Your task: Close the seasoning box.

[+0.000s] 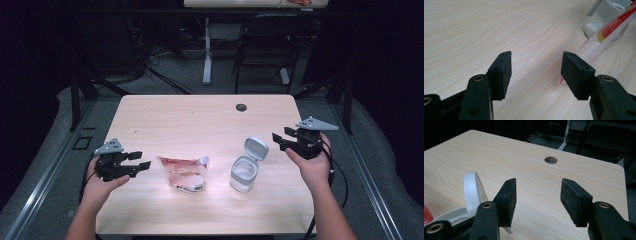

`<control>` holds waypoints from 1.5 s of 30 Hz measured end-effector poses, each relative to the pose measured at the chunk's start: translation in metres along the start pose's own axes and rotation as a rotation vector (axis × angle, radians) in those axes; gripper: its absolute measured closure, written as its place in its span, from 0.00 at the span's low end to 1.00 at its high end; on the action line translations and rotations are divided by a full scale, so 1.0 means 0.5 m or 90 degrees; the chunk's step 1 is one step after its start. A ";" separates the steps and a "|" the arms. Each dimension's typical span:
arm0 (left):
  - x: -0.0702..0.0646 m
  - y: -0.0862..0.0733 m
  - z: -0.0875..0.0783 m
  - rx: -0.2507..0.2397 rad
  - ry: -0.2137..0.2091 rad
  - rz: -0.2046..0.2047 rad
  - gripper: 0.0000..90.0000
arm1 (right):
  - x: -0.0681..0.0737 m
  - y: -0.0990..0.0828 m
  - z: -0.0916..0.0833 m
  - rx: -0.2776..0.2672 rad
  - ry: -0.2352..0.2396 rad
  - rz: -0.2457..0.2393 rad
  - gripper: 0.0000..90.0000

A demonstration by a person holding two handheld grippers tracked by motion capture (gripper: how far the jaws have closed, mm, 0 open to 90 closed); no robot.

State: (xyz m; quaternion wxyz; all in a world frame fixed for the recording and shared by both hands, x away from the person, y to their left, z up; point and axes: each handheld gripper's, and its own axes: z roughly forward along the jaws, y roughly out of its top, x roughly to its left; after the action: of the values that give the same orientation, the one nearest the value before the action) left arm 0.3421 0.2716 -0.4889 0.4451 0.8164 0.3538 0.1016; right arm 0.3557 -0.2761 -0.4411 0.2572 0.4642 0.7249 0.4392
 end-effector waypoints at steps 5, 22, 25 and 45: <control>0.000 0.000 -0.001 0.002 0.001 0.002 0.47 | -0.010 -0.012 0.004 0.008 0.003 0.008 0.63; 0.003 -0.001 -0.006 -0.004 0.004 -0.003 0.47 | -0.018 -0.043 0.029 0.032 0.050 0.039 0.92; 0.003 -0.001 -0.006 -0.004 0.005 -0.003 0.47 | -0.014 -0.045 0.029 0.030 0.064 0.043 0.96; 0.002 -0.002 -0.006 -0.004 0.001 -0.006 0.47 | 0.042 -0.052 0.019 0.021 0.121 0.007 1.00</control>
State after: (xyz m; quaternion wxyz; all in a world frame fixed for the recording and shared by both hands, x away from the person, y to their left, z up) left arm 0.3412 0.2745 -0.4881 0.4477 0.8133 0.3576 0.1015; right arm 0.3423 -0.2580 -0.4675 0.1769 0.4288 0.7506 0.4706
